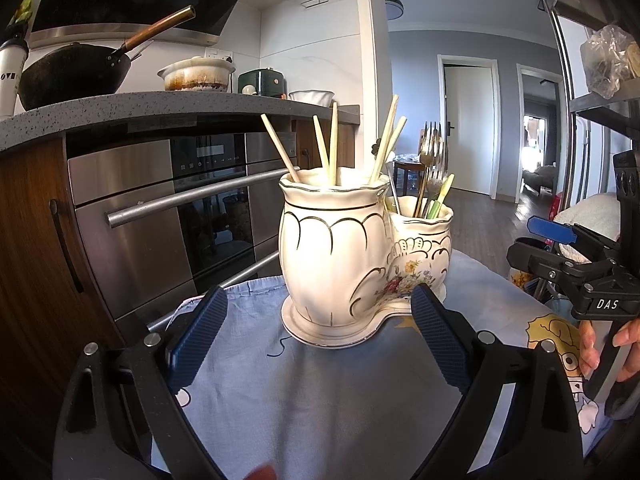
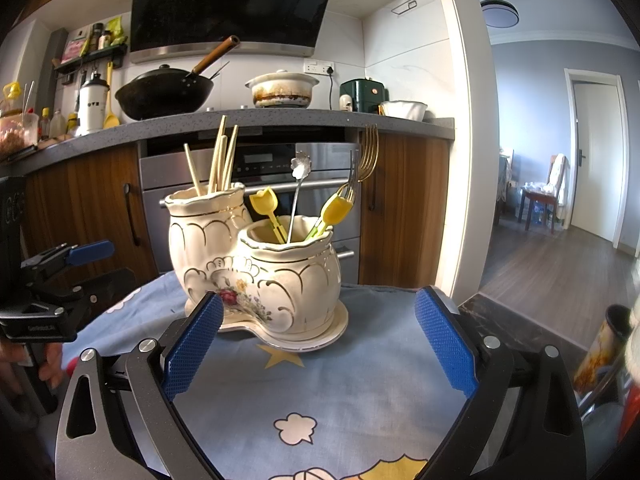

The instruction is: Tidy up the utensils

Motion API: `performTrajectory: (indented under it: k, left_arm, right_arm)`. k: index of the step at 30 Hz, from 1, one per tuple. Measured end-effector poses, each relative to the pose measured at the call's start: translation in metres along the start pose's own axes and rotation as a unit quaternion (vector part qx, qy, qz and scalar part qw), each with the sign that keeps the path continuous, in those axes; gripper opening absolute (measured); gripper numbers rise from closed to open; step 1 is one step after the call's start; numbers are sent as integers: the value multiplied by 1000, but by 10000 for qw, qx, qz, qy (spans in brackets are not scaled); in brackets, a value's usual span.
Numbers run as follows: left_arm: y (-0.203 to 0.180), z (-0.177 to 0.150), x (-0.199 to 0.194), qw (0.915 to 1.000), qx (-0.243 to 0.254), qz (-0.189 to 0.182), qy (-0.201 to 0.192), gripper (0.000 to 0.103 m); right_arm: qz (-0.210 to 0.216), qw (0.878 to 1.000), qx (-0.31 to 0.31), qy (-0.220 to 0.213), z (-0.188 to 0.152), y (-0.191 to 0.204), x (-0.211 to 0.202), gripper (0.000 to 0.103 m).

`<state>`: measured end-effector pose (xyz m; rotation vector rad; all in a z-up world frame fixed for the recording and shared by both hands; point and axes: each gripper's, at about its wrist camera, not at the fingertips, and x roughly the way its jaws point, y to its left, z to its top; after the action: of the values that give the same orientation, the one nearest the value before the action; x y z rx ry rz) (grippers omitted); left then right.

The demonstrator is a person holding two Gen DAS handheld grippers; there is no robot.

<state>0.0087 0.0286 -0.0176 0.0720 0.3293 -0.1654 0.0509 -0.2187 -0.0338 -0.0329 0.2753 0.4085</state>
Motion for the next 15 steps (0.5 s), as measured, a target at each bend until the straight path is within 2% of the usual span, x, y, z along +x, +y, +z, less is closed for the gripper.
performTrajectory:
  k: [15]
  left_arm:
    - [1, 0, 2, 10000, -42, 45, 29, 92]
  right_arm:
    - [-1, 10000, -2, 0, -1, 0, 0, 96]
